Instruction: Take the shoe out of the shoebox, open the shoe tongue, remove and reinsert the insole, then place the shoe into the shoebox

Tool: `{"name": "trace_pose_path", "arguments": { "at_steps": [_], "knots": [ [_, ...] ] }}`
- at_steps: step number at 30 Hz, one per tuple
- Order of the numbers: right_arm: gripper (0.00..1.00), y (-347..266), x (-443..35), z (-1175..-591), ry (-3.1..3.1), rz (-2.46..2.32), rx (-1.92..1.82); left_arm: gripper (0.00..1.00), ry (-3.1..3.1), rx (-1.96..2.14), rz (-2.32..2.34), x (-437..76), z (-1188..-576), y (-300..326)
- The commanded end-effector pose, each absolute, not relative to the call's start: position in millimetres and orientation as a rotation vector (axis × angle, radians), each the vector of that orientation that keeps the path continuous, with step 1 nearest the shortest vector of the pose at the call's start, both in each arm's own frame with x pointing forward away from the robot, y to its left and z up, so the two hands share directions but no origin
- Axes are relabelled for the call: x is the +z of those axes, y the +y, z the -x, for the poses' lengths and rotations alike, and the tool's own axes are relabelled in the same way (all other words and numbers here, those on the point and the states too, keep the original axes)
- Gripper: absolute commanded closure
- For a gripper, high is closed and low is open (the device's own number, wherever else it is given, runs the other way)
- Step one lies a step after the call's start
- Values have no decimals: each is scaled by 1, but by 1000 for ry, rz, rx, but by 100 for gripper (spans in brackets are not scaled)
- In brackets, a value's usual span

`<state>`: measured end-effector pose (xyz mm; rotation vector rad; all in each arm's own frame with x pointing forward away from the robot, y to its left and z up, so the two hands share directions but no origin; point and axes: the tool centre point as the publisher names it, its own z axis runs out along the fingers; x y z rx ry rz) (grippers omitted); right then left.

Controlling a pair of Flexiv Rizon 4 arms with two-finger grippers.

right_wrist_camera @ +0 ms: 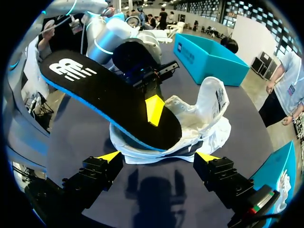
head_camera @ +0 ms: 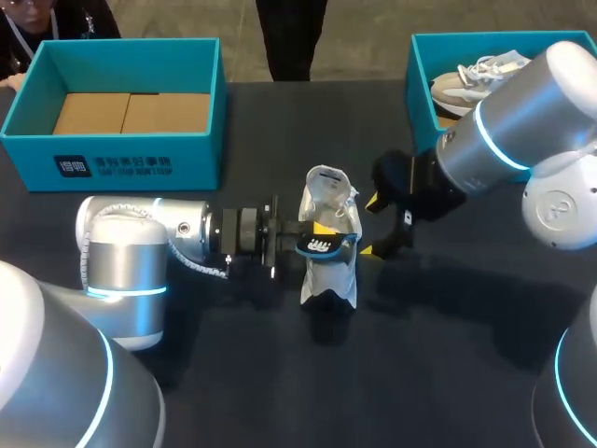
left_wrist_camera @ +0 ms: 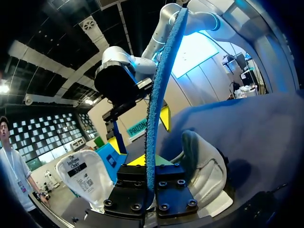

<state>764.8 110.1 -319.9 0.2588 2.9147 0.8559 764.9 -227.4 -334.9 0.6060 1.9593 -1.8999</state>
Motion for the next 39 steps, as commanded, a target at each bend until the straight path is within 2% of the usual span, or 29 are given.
{"name": "trace_pose_path", "arguments": {
  "at_steps": [1, 19, 23, 28, 39],
  "knots": [
    [0, 111, -320, -764, 2914, -260, 851, 100, 1959, -1908, -626, -343, -773, -231],
    [0, 111, -320, -764, 2914, -260, 851, 100, 1988, -1861, -610, -341, -775, -226],
    [0, 111, -320, -764, 2914, -260, 851, 84, 1969, -1861, -609, -336, -775, -226],
    [0, 111, -320, -764, 2914, -260, 851, 76, 1960, -1860, -615, -331, -774, -227],
    [0, 111, -320, -764, 2914, -260, 851, 78, 1926, -1873, -642, -314, -768, -229]
  ]
}}
